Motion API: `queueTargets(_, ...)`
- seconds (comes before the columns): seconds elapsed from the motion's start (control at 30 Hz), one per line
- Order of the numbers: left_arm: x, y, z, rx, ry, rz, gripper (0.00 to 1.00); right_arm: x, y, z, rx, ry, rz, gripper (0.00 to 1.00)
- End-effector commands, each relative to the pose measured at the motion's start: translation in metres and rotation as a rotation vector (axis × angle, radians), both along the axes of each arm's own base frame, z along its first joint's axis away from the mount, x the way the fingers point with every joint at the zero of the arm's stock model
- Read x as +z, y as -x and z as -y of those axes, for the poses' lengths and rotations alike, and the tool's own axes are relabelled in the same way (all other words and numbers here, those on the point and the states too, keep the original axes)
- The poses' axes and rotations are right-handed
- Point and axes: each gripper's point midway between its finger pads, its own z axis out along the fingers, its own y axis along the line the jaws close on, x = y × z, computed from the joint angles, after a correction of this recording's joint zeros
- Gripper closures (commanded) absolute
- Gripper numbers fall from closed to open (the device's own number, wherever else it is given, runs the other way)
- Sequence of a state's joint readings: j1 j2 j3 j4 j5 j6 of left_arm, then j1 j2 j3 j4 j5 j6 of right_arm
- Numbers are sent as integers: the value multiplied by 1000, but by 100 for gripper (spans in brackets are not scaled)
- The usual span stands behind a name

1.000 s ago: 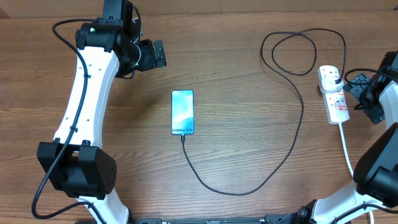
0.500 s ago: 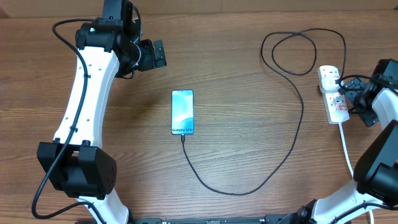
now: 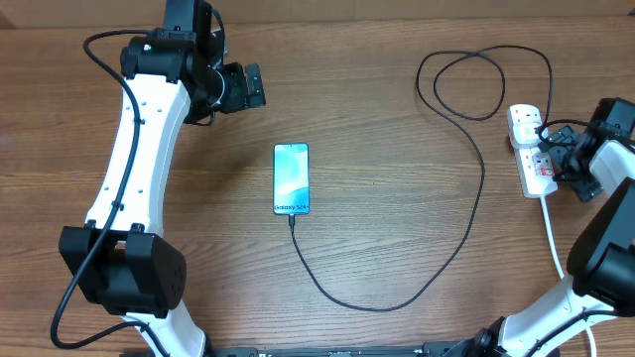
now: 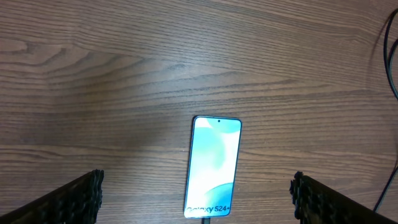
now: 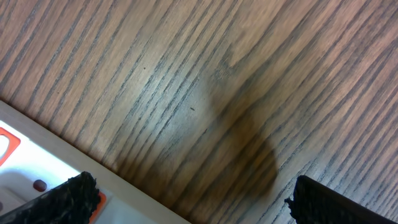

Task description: Plug charger to phone and switch on socket

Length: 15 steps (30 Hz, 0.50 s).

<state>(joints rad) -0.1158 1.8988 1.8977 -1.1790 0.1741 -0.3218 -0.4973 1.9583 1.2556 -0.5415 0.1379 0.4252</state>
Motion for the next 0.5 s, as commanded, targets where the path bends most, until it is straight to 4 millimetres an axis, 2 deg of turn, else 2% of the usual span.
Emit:
queueTargets(0.0,6,0,-4,5,-9,18,0,-18,6,-8,16,-33,-49,0)
queueTargets(0.17,6,0,-4,5,-9,18,0,-11,8,-9,16,-38,-61,0)
queueTargets(0.37,6,0,-4,5,-9,18,0,10,-3,-2,16,-16,-19,0)
queueTargets(0.47,6,0,-4,5,-9,18,0,10,-7,-6,31,-36,-4,0)
